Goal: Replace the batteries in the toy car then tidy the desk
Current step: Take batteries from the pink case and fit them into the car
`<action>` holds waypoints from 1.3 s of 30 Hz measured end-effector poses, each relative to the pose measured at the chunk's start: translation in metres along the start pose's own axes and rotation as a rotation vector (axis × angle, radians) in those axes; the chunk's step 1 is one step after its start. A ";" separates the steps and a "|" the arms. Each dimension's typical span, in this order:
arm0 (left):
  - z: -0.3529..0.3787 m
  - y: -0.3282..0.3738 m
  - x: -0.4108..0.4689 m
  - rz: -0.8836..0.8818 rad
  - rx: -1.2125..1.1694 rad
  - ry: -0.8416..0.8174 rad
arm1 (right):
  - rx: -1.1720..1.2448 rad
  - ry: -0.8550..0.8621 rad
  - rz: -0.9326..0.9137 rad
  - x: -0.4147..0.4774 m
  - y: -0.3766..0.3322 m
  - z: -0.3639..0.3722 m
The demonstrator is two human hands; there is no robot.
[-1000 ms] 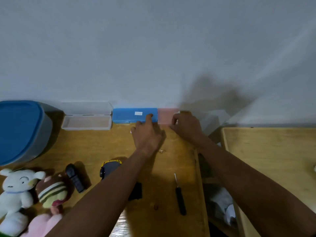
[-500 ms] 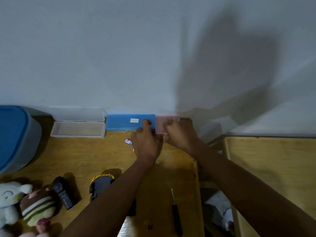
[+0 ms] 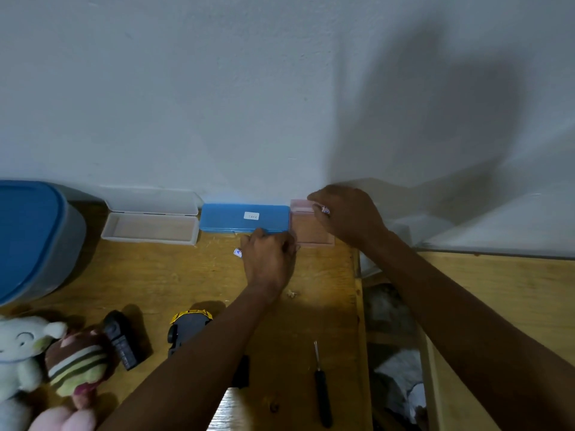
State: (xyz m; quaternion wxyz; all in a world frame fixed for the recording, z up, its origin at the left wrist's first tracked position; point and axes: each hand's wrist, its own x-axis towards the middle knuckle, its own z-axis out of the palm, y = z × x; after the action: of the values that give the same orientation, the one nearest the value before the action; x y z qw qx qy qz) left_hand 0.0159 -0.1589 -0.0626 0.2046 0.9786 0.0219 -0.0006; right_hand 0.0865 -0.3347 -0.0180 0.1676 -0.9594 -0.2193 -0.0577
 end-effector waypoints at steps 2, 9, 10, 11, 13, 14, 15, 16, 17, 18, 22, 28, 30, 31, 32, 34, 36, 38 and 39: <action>-0.001 -0.001 0.000 0.003 0.029 -0.016 | -0.100 0.154 -0.017 -0.004 -0.002 0.005; -0.004 0.002 -0.005 0.032 0.023 -0.014 | -0.219 0.270 0.052 -0.016 -0.010 0.021; -0.003 0.001 -0.005 0.036 0.019 -0.012 | -0.198 0.196 0.021 -0.019 -0.009 0.026; -0.003 0.001 -0.005 0.038 0.020 -0.010 | -0.167 0.112 -0.008 -0.022 -0.009 0.030; -0.001 -0.001 -0.006 0.036 0.028 -0.016 | -0.133 -0.038 -0.039 -0.026 -0.010 0.037; -0.001 -0.002 -0.006 0.037 0.024 -0.018 | -0.142 -0.096 -0.048 -0.027 -0.011 0.039; 0.000 -0.003 -0.006 0.039 0.016 -0.018 | -0.167 -0.126 -0.050 -0.026 -0.011 0.040; -0.001 -0.003 -0.006 0.040 0.007 -0.017 | -0.190 -0.134 -0.046 -0.025 -0.012 0.040; -0.001 -0.003 -0.006 0.039 0.002 -0.013 | -0.205 -0.144 -0.036 -0.022 -0.014 0.037; 0.000 -0.004 -0.006 0.037 -0.002 -0.012 | -0.212 -0.161 -0.034 -0.020 -0.016 0.035; 0.002 -0.006 -0.004 0.026 -0.026 -0.022 | -0.255 -0.205 -0.154 -0.014 -0.019 0.033; 0.005 -0.008 -0.001 0.014 -0.059 -0.032 | -0.175 -0.142 -0.102 -0.019 -0.014 0.047; 0.005 -0.009 -0.001 0.009 -0.065 -0.028 | -0.036 -0.141 -0.115 -0.021 -0.008 0.052; 0.005 -0.008 -0.001 0.012 -0.069 -0.021 | 0.035 -0.148 -0.095 -0.021 -0.005 0.053; 0.005 -0.008 -0.001 0.013 -0.073 -0.013 | 0.076 -0.137 -0.072 -0.023 -0.004 0.053; 0.005 -0.007 0.000 0.000 -0.074 -0.006 | 0.089 -0.071 -0.027 -0.029 -0.003 0.052; 0.006 -0.007 0.000 -0.013 -0.068 -0.008 | 0.079 0.039 -0.009 -0.039 -0.005 0.051; 0.007 -0.007 0.000 -0.016 -0.054 -0.011 | 0.052 0.152 0.030 -0.052 -0.008 0.049; 0.007 -0.007 0.000 -0.016 -0.047 -0.005 | 0.026 0.210 0.076 -0.059 -0.010 0.048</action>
State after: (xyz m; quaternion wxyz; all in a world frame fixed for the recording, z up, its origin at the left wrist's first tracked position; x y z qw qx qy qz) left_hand 0.0158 -0.1558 -0.0719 0.2278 0.9733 0.0293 -0.0041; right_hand 0.0305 -0.3331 -0.0712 0.2042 -0.9534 -0.1648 -0.1487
